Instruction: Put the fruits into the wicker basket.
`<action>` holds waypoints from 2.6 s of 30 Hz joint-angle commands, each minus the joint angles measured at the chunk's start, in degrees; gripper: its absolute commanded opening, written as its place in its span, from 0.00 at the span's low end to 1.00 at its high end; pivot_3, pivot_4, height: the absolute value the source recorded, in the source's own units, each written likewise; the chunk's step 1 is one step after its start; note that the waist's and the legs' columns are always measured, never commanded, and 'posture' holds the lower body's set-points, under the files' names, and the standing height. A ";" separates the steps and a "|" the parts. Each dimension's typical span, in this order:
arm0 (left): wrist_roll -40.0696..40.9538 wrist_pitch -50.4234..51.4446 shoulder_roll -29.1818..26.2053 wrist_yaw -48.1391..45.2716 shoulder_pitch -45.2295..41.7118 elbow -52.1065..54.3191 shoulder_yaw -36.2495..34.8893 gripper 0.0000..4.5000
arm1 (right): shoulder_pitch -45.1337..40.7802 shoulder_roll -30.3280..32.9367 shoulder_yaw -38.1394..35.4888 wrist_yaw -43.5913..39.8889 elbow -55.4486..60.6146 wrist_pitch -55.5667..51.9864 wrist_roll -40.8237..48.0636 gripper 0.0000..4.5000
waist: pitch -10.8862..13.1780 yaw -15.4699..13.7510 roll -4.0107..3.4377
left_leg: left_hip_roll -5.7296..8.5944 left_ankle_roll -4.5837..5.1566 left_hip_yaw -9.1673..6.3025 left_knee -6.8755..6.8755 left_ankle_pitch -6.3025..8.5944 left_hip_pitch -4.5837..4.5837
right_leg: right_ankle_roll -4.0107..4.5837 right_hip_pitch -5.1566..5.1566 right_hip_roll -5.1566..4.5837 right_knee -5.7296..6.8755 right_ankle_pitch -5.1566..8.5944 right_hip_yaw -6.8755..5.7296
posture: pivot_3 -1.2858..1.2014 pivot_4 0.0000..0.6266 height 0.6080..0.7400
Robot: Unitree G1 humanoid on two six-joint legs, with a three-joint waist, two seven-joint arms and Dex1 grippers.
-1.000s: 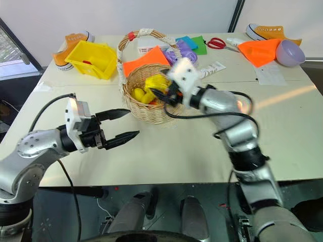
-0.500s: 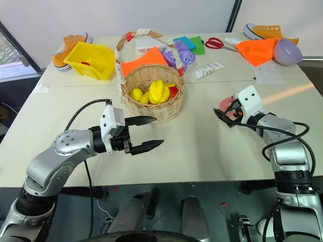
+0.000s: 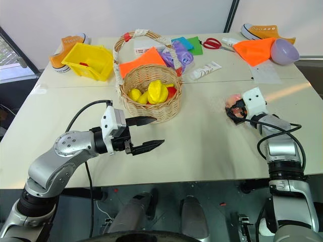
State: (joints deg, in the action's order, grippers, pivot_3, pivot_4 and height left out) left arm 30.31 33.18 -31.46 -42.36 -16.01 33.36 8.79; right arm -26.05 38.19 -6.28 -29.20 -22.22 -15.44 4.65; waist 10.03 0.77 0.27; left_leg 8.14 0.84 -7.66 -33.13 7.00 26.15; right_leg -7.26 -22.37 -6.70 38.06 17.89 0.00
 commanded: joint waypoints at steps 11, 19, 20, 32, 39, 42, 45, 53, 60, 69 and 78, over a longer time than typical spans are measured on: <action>-0.30 -3.23 -3.72 0.06 3.63 -1.69 -9.35 0.83 | 0.13 -0.29 -0.17 -12.19 31.54 -7.03 16.06 0.65 | 0.08 0.09 -0.14 | -0.05 -0.01 -0.01 0.07 0.01 0.02 | -0.02 -0.11 0.01 0.04 -0.01 0.02 | 0.52 0.24 1.00; -0.37 -6.04 -8.32 -1.65 7.79 -5.67 -18.31 0.83 | -10.95 -11.86 16.05 -5.62 39.75 -18.98 14.40 0.65 | 0.08 0.20 -0.12 | -0.04 -0.14 -0.09 0.11 0.12 0.03 | 0.09 -0.33 0.00 -0.04 0.01 0.03 | 0.52 0.24 1.00; -0.47 -6.14 -8.37 -1.67 7.82 -5.68 -18.42 0.83 | -13.13 -14.67 16.94 -2.97 37.05 -19.80 12.89 0.65 | 0.08 0.18 -0.12 | -0.03 -0.14 -0.09 0.12 0.12 0.04 | 0.13 -0.35 0.01 -0.04 -0.02 0.04 | 0.52 0.24 1.00; -0.01 -5.49 -7.03 0.52 8.13 -3.06 -17.29 0.83 | -19.17 -21.09 18.60 -0.53 29.74 -11.15 4.73 0.98 | 0.08 -0.01 -0.11 | -0.05 -0.31 -0.12 0.26 0.01 0.06 | -0.11 -0.54 0.19 0.06 -0.20 0.03 | 0.52 0.24 1.00; 0.28 -5.14 -6.78 0.94 7.80 -2.76 -16.92 0.83 | -14.39 -10.63 5.81 -8.70 37.51 -15.05 15.20 0.98 | 0.08 -0.21 -0.10 | -0.04 -0.28 -0.12 0.20 0.03 0.05 | -0.08 -0.44 0.16 0.02 -0.18 0.03 | 0.52 0.24 1.00; 0.22 -5.19 -6.46 0.90 6.92 -3.14 -16.13 0.83 | -15.47 -10.09 6.05 -5.92 33.16 -14.81 12.10 0.98 | 0.07 0.41 -0.12 | -0.08 -0.28 -0.12 0.20 0.03 0.03 | 0.05 -0.46 0.18 0.04 -0.15 0.10 | 0.52 0.24 1.00; -0.15 -5.36 -5.89 0.95 5.54 -3.84 -15.11 0.83 | -17.93 -12.80 7.57 -3.30 26.41 -12.78 9.49 0.98 | 0.07 0.48 -0.14 | -0.16 -0.29 -0.12 0.22 0.02 0.02 | 0.20 -0.52 0.24 0.07 -0.13 0.12 | 0.52 0.24 1.00; -0.51 -5.28 -5.53 1.48 4.77 -3.73 -14.52 0.83 | -24.18 -19.78 7.62 1.56 9.10 -5.43 5.55 0.69 | 0.08 -0.05 -0.14 | -0.14 -0.31 -0.12 0.21 -0.07 0.04 | 0.01 -0.54 0.29 0.06 -0.25 0.12 | 0.52 0.24 1.00; -0.58 -5.12 -5.71 1.87 5.86 -3.17 -14.44 0.83 | -21.74 -16.00 2.06 4.55 16.39 -7.07 6.26 0.06 | 0.10 -0.27 -0.16 | -0.11 -0.35 -0.13 0.22 -0.06 0.06 | 0.00 -0.59 0.29 0.08 -0.26 0.14 | 0.52 0.24 1.00; -0.86 -5.79 -4.33 0.53 2.66 -5.78 -11.78 0.83 | -14.38 0.89 -15.32 9.16 13.74 -8.33 5.97 0.06 | 0.12 -1.44 -0.18 | -0.05 -0.35 -0.09 0.20 -0.04 0.14 | 0.03 -0.42 0.19 0.04 -0.24 0.15 | 0.52 0.24 1.00; -2.51 -6.70 -2.32 0.15 -0.70 -8.87 -9.51 0.83 | -11.56 6.94 -21.22 10.57 -2.60 -0.79 6.16 0.34 | 0.15 0.18 -0.27 | -0.09 -0.20 -0.02 0.20 -0.14 0.15 | 0.02 -0.37 0.20 0.05 -0.24 0.12 | 0.52 0.24 1.00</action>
State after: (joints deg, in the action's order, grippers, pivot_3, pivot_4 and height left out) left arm 28.08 27.80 -33.80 -42.24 -16.08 24.31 -0.43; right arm -36.88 43.30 -25.27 -18.40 -25.67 -18.56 9.71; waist 10.18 0.96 0.00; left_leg 8.04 0.64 -7.68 -32.94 6.86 26.30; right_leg -7.24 -22.74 -6.50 38.12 17.64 0.10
